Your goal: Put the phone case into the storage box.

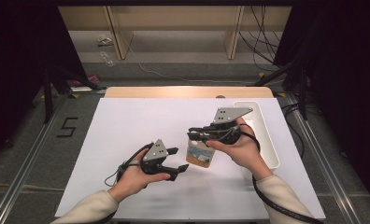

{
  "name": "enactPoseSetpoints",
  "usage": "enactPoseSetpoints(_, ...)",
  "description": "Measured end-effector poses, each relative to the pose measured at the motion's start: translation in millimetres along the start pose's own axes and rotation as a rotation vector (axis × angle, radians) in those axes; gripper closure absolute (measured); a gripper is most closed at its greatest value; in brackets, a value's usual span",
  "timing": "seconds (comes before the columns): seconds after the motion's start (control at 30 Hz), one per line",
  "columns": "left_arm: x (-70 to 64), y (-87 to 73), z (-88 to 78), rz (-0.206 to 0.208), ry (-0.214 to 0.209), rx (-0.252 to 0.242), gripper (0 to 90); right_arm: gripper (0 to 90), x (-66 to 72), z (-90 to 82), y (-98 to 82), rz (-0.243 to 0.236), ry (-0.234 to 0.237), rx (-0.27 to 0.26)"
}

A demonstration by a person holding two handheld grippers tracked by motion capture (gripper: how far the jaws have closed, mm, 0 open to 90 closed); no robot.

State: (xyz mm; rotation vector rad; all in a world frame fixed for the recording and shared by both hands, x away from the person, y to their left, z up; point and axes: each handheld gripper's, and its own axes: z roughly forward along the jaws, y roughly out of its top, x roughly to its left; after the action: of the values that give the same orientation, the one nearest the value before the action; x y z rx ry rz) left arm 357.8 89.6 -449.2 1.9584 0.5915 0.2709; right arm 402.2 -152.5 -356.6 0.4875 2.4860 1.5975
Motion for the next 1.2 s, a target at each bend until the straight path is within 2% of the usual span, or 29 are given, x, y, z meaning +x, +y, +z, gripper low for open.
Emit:
enactPoseSetpoints(0.57, 5.3, 3.4, 15.4, 0.025, -0.061, 0.003, 33.0, 79.8, 4.2, 3.9, 1.5, -0.007, 0.032, 0.008)
enactPoseSetpoints(0.83, 3.3, 2.2, 21.4, 0.034, -0.115, 0.007, 43.8, 79.8, 5.8, 4.8, 2.1, -0.006, 0.046, 0.008)
enactPoseSetpoints(0.9, 3.5, 2.0, 21.9, 0.043, -0.114, 0.010, 45.6, 79.8, 6.4, 5.6, 1.9, -0.009, 0.048, 0.012)
enactPoseSetpoints(1.1, 7.3, 1.9, 19.2, 0.038, -0.095, 0.008, 61.7, 79.8, 6.2, 6.4, 1.2, -0.003, 0.054, 0.009)
enactPoseSetpoints(1.2, 7.5, 2.8, 17.7, 0.042, -0.094, 0.013, 66.3, 79.8, 5.9, 6.0, 1.2, 0.003, 0.059, 0.003)
